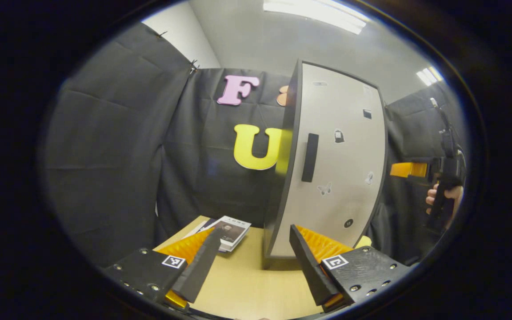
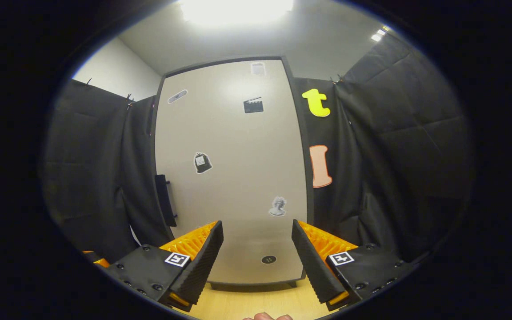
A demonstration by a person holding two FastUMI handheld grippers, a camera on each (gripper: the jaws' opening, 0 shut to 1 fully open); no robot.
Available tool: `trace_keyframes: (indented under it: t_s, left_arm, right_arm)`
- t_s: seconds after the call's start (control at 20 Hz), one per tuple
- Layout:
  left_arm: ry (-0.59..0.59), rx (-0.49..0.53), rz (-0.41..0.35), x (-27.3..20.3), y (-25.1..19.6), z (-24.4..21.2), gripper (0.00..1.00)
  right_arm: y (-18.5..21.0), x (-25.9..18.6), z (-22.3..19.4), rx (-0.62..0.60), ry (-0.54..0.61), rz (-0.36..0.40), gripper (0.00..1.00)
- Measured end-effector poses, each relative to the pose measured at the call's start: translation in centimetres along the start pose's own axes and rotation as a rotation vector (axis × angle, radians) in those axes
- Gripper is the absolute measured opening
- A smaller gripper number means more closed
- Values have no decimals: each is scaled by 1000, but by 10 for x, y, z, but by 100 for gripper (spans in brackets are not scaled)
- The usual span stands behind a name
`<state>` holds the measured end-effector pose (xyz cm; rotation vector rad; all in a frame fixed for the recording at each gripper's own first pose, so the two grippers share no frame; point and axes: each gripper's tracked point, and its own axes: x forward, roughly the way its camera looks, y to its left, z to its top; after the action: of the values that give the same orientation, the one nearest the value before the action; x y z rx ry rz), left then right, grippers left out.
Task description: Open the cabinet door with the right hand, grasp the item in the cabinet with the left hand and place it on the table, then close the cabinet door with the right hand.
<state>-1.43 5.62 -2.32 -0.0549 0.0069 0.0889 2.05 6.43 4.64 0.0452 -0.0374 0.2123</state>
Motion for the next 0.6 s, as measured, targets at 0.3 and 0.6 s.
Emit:
trace_keyframes:
  t_s: [0.3,0.6]
  left_arm:
    - [-5,-18,41,-13,22,-2,93]
    - [7,-40,99,-25,47,-9,92]
  right_arm:
    - [69,24,16,8,-20,127,98]
    - [127,46,37,-3,-67,189,98]
